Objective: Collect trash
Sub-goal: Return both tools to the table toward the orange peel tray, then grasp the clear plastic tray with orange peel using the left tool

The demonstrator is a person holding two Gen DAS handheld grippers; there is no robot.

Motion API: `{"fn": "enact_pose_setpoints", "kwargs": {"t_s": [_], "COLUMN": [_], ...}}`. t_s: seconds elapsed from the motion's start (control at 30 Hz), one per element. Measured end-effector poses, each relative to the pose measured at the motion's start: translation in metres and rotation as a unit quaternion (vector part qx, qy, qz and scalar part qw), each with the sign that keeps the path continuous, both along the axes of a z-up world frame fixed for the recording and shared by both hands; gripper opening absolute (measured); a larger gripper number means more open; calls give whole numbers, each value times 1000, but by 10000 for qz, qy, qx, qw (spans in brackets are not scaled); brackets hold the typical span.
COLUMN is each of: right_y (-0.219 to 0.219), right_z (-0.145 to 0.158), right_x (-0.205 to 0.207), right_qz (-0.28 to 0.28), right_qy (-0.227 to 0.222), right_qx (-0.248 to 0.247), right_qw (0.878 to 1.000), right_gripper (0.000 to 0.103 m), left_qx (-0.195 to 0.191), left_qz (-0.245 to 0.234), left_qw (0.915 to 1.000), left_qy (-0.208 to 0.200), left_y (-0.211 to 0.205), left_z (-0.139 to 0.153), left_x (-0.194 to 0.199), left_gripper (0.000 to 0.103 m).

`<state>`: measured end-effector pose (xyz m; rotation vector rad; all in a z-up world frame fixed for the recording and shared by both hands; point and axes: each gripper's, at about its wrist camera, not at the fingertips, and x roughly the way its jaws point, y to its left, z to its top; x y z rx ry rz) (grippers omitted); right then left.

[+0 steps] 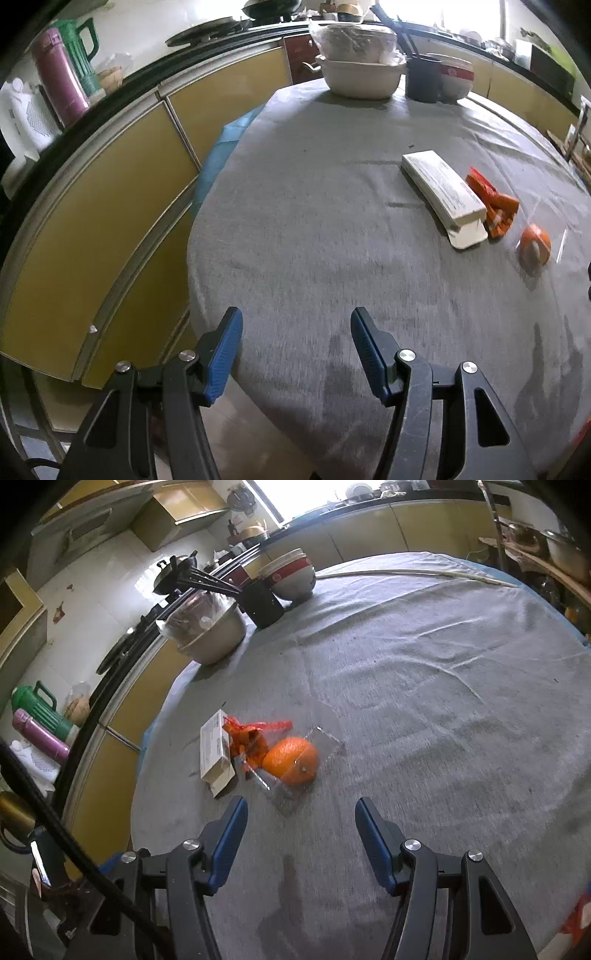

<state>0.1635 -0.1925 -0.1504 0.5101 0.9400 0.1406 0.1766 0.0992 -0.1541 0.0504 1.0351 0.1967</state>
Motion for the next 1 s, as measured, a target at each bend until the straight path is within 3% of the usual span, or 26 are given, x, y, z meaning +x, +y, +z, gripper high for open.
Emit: {"fn": "enact_pose_setpoints", "kwargs": {"t_s": [0.2,0.3,0.43,0.5,0.63,0.73,0.9,1.0], "right_y": [-14,-33,-59,-71,-91,-98,-106,-107], "right_z": [-7,-10,-7,-7,-10,-10,-8,-9], "right_x": [-15,-26,-47,-55,-72,-80,-88,-87], "right_qz": [-38,-228,-503,-612,-841,-926,-1003,-1002], "right_qy": [1,28,-41,-55,-49,-73,-144,-147], "right_qx": [-72,-12,-37,3,150,197,232,266], "right_qw": [10000,9997,9987,9981,9963,9955,9946,9945], "right_gripper": [64,64,64,64,64,64,64,64], "left_qx": [-571,-1108,-1255,-1438,-1354,-1275,-1194,-876], "left_qz": [-268,-690,-1223,-1641,-2529,-2902,-3156,-3397], "left_qw": [9980,9914,9844,9755,9544,9447,9389,9338], "left_qy": [-56,-12,-146,-297,-830,-838,-682,-707], "left_y": [-17,-44,-80,-100,-136,-152,-160,-172], "left_z": [16,20,23,26,28,18,0,-6], "left_x": [16,24,28,28,27,35,49,49], "left_gripper": [62,62,63,64,76,76,76,76]}}
